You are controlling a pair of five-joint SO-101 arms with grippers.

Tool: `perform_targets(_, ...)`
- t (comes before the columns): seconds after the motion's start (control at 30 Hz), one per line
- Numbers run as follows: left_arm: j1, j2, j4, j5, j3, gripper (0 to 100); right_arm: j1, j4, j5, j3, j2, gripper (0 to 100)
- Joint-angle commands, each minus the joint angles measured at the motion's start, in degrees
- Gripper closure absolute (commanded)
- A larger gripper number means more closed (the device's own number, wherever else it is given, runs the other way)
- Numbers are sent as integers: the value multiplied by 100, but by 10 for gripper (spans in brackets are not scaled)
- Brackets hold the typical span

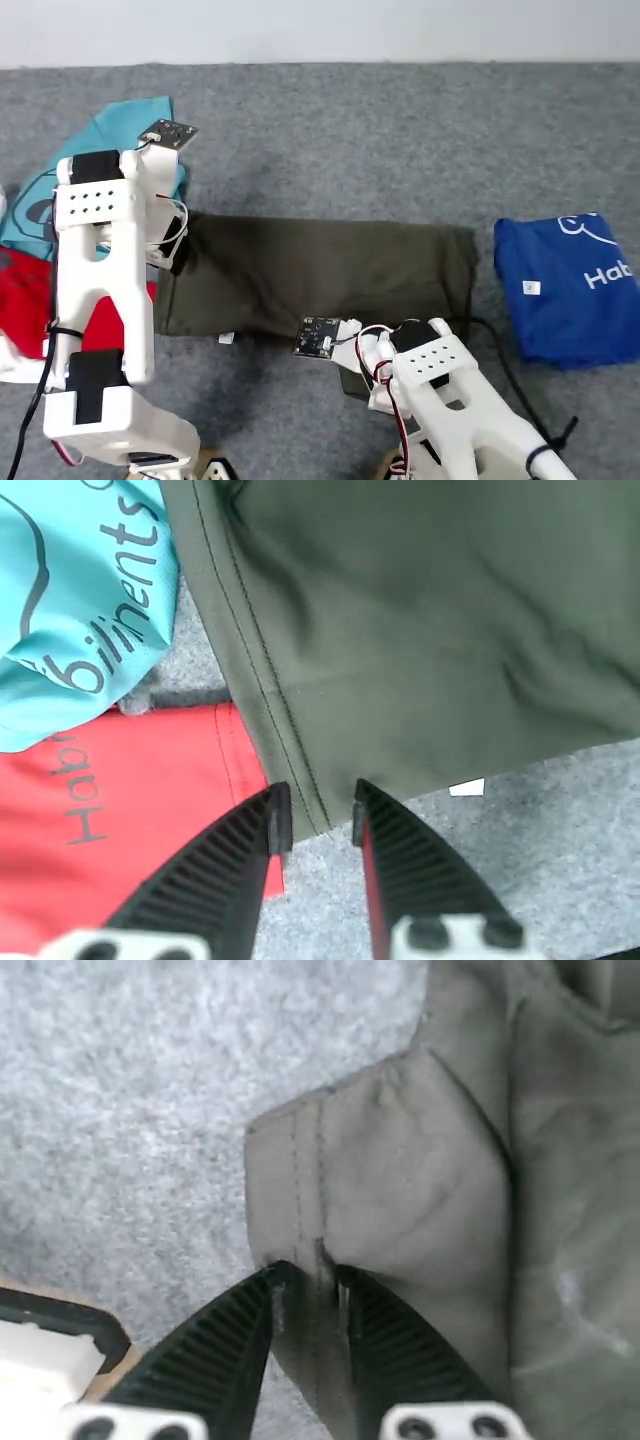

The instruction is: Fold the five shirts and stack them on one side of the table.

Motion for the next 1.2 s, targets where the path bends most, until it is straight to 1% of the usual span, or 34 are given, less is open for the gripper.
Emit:
perform_targets(0.0,26,-264,123,-18,4,888,-57,-145,-70,-62,40,980)
perform_targets(0.17,26,-264,123,-18,4,888,-48,295,-70,-545,40,984)
perform_targets(0.3,26,-264,123,-18,4,888,66,295,-79,-756,40,983)
perform_targets(0.47,26,-264,123,-18,4,888,646,-57,-70,-1064,66,984)
perform_targets(0.57,26,-264,123,-18,4,888,822,-136,-53,-1213,84,984)
perform_targets(0.67,26,-264,123,-18,4,888,831,-180,-70,-1345,84,980)
perform_targets(1.17,35,-264,123,-26,171,888,840,-1543,-79,-1486,110,979)
